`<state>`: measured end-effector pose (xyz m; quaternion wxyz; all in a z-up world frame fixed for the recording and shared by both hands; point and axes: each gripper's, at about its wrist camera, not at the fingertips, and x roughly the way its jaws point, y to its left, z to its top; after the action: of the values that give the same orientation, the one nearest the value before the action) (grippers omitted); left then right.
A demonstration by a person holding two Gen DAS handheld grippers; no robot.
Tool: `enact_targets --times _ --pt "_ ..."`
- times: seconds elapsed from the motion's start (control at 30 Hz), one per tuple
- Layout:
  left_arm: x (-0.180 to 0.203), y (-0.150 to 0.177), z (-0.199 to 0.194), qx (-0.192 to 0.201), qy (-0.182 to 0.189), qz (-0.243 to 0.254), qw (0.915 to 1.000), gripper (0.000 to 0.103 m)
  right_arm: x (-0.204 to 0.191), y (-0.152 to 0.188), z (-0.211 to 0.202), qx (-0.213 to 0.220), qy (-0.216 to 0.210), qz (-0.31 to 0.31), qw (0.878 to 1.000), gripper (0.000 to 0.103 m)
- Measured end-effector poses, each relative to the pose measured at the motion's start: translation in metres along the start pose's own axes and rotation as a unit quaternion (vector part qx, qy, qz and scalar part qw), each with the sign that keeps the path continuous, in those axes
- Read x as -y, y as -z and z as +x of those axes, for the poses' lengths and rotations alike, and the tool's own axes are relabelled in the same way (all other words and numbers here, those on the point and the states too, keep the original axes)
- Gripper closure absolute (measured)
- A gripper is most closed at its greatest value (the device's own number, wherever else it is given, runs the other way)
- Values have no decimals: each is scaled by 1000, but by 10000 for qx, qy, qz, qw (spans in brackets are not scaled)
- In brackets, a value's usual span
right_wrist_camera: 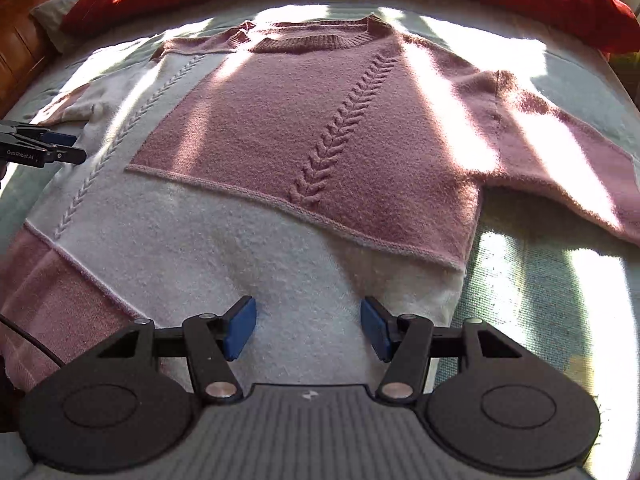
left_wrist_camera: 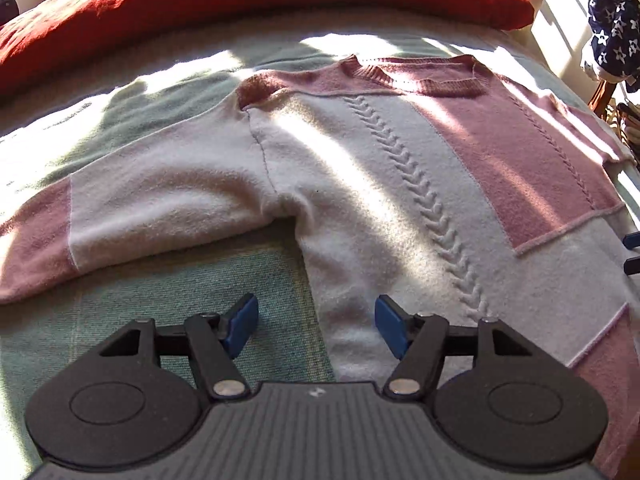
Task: Fold clothes
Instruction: 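Open both tools and raise them above the folded sweater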
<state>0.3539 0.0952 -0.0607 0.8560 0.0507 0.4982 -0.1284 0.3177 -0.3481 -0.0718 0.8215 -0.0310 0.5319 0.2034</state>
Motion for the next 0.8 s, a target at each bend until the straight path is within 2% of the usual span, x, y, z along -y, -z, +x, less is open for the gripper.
enact_targets --times 0.07,0.13,0.2,0.27,0.4,0.43,0.5,0.63,0.73,0.8 --pt "11 -2 -13 162 28 207 9996 40 3 2 -13 33 134 227 9996 40" --pt "25 -11 -17 358 284 365 9983 37 -1 -6 -20 277 143 212 9993 40" --pt "41 -24 -8 470 447 612 9960 36 -6 -27 -15 550 133 68 9984 36" --pt "54 -37 5 530 508 823 9939 35 -9 -52 -2 791 205 -104 9966 33" --pt "70 -55 36 519 530 988 9923 35 -3 -90 32 860 237 -9 9960 33" --pt "68 -54 41 415 488 932 9936 35 0 -97 40 856 253 50 9960 33" --pt "56 -47 47 281 477 694 9961 31 9 -94 46 731 318 166 9967 33" --pt "24 -26 36 197 440 331 9983 31 28 -56 29 627 294 311 9971 28" --pt "23 -19 21 67 252 383 9989 31 38 -29 10 510 315 490 9970 28" --pt "31 -17 9 26 179 511 9985 35 31 -24 -2 441 383 491 9971 28"
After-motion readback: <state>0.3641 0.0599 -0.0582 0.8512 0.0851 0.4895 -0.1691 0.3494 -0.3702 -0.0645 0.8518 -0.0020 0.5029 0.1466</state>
